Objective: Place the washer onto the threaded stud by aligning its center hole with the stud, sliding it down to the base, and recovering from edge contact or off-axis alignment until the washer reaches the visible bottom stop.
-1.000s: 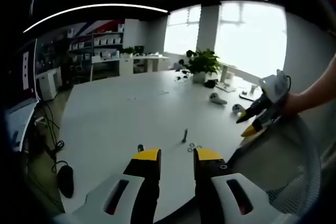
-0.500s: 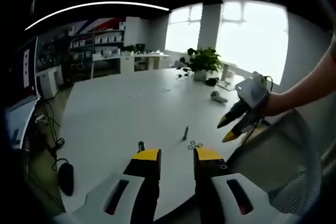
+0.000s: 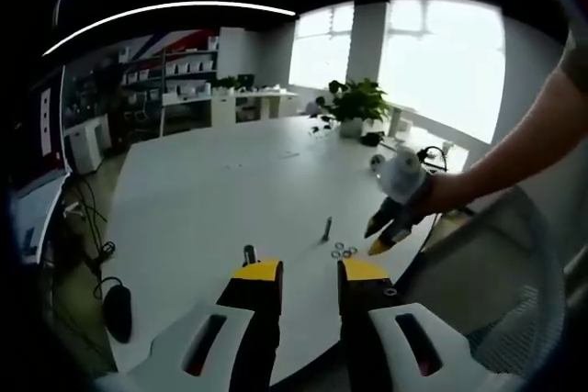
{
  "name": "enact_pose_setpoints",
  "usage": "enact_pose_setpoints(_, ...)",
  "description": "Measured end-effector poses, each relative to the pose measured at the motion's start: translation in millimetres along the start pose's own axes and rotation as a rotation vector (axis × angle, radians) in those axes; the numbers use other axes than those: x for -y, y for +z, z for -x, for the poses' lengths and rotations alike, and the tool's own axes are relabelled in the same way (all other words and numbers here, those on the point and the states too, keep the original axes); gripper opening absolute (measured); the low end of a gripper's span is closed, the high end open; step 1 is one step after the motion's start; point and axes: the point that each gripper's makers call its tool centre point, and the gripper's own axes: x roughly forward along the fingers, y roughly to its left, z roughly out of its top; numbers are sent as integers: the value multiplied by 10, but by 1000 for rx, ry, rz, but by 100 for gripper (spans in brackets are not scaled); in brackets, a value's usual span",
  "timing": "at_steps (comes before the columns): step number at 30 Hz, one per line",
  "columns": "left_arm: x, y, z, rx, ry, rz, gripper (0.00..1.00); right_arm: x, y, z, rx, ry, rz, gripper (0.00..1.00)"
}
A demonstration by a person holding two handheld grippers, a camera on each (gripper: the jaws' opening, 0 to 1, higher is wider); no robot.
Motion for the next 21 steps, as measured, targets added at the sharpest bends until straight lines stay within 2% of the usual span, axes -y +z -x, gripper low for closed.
enact_pose_setpoints(4, -3, -10, -4, -4, 3, 1, 22, 27, 43, -85, -3, 7, -29, 26)
enact_pose_setpoints(9, -20, -24, -12, -10, 7, 7, 22, 26, 44, -162, -39, 2, 41, 26)
enact_pose_setpoints(15, -13, -19, -10, -6, 5, 9, 22, 36, 79, -196, -34, 17, 36, 25)
enact_pose_setpoints(19, -24, -26, -4, -7, 7, 18, 22, 23, 17, -232, -83, 18, 109, 24)
enact_pose_setpoints(20, -20, -29, -5, -9, 8, 13, 22, 28, 69, -226, -55, 17, 95, 23)
enact_pose_setpoints(21, -19, -31, -6, -11, 9, 9, 22, 50, 65, -235, -64, 21, 88, 23)
